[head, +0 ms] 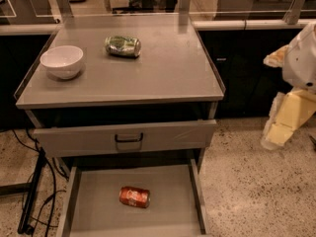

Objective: Pick coke can from middle drawer and place on counter

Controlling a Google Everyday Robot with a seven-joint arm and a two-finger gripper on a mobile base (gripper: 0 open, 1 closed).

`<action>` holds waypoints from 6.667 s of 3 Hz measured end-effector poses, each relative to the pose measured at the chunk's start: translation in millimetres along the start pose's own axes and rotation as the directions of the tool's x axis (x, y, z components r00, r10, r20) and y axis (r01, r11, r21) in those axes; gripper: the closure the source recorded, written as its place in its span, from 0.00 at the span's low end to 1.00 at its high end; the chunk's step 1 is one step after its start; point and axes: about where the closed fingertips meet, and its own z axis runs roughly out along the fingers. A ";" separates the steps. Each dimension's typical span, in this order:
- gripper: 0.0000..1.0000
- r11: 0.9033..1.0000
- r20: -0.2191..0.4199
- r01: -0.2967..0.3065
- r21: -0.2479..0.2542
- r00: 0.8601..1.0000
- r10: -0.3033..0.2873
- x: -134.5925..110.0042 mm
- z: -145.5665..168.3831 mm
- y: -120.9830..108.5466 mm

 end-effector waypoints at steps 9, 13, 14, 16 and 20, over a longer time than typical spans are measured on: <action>0.00 0.983 0.284 -0.006 -0.186 0.957 0.060 -58.2 299.9 127.5; 0.00 0.977 0.426 -0.015 -0.214 0.899 0.107 -122.9 425.4 152.2; 0.00 0.968 0.476 -0.066 -0.241 0.861 0.177 -132.5 481.4 162.7; 0.00 0.978 0.454 -0.091 -0.186 0.875 0.168 -128.4 487.3 155.7; 0.00 0.976 0.528 -0.216 -0.021 0.827 0.194 -102.8 540.4 117.4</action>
Offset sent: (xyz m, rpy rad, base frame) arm -0.0124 0.0143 -0.1556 0.1669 0.0197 -0.0890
